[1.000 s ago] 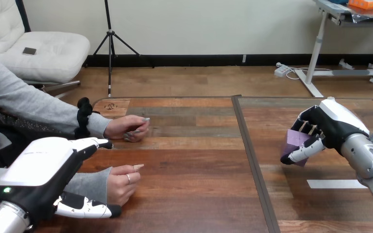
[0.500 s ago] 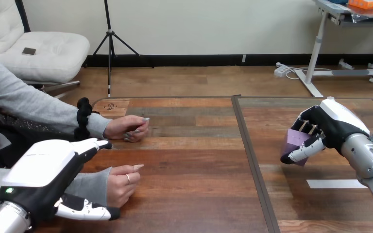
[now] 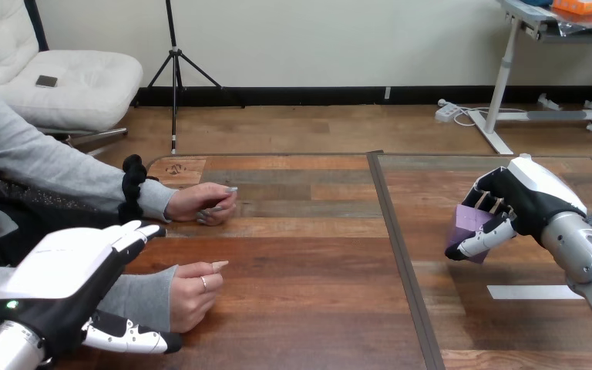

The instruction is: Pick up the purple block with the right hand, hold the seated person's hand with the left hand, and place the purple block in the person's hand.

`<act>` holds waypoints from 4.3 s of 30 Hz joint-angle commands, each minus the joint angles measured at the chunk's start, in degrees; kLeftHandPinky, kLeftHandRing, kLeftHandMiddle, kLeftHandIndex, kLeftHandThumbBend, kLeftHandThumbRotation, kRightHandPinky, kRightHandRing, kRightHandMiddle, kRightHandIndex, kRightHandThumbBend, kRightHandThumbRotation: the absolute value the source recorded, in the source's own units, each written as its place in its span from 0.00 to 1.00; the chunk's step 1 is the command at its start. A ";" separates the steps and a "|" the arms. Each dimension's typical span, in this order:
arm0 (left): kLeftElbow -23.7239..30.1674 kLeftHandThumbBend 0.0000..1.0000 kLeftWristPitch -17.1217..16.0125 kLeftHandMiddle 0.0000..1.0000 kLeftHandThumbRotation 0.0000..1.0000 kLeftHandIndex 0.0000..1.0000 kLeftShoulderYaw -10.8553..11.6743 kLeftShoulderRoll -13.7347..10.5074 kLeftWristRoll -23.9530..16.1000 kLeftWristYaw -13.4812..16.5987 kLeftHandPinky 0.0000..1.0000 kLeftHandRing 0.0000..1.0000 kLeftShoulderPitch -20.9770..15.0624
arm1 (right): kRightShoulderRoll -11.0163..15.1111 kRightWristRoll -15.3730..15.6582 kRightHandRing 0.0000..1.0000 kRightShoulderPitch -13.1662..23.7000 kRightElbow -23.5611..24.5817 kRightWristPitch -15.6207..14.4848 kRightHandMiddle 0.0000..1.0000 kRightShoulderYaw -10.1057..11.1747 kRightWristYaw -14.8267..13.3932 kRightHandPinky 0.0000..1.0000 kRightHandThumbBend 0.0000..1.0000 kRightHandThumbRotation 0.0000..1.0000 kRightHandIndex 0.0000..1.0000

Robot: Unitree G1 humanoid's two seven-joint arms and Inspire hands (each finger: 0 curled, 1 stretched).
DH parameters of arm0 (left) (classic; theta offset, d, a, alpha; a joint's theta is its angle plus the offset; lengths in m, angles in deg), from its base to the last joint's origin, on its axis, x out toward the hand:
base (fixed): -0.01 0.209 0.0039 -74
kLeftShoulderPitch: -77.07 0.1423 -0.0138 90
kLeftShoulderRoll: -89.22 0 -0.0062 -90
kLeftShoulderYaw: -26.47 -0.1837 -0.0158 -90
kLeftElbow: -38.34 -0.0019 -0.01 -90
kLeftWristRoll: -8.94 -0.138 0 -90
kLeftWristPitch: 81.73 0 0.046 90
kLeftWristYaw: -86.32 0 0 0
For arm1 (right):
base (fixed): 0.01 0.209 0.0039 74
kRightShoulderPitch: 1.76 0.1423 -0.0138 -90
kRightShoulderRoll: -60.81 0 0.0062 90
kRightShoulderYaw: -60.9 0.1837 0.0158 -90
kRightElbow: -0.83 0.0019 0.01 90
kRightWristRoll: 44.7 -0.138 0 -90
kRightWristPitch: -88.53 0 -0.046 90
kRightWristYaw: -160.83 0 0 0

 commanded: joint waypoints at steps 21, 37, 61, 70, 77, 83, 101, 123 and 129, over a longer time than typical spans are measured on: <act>-4.71 1.00 1.55 0.92 0.44 0.88 -3.65 -1.63 -4.03 4.80 0.77 0.89 -6.26 | 0.16 -0.82 0.39 2.90 2.08 -0.06 0.43 1.06 -0.15 0.33 0.87 0.00 0.45; -7.01 1.00 2.05 0.91 0.45 0.88 -5.69 -2.30 -5.63 5.54 0.78 0.88 -8.07 | 0.19 -0.61 0.39 2.88 2.22 0.28 0.44 0.85 -0.20 0.34 0.87 0.00 0.45; -12.28 1.00 3.74 0.84 0.41 0.82 -9.14 -3.10 -7.73 6.97 0.75 0.82 -12.02 | 0.15 -0.90 0.41 2.91 2.30 0.58 0.45 1.01 0.75 0.36 0.85 0.00 0.44; -13.72 1.00 4.07 0.82 0.38 0.81 -10.15 -3.56 -8.74 7.49 0.74 0.81 -13.08 | 0.26 -0.81 0.41 2.88 2.10 0.65 0.45 0.98 0.58 0.37 0.85 0.00 0.44; -14.47 1.00 4.25 0.82 0.33 0.80 -10.66 -3.91 -9.03 7.34 0.74 0.80 -13.71 | 0.30 -0.80 0.40 2.81 2.16 0.58 0.45 1.00 0.42 0.35 0.85 0.00 0.45; -15.13 1.00 4.85 0.81 0.32 0.80 -11.37 -4.44 -10.19 7.35 0.74 0.79 -14.22 | 0.34 -0.90 0.40 2.66 2.27 0.86 0.44 1.11 0.25 0.35 0.86 0.00 0.45; -17.81 1.00 6.28 0.77 0.17 0.77 -12.82 -4.90 -9.72 6.00 0.72 0.75 -16.25 | 0.30 -0.89 0.40 2.46 2.44 1.25 0.44 1.18 -0.42 0.34 0.86 0.00 0.45; -16.87 0.96 10.78 0.66 0.01 0.67 -14.65 -4.98 -9.72 2.22 0.49 0.61 -17.69 | 0.29 -1.28 0.41 2.50 2.34 1.31 0.45 1.51 -0.24 0.36 0.87 0.00 0.45; -17.23 0.96 10.83 0.65 0.00 0.66 -14.66 -4.75 -9.08 2.17 0.49 0.60 -17.78 | 0.27 -1.45 0.42 2.61 2.56 0.97 0.46 1.64 0.30 0.37 0.86 0.00 0.45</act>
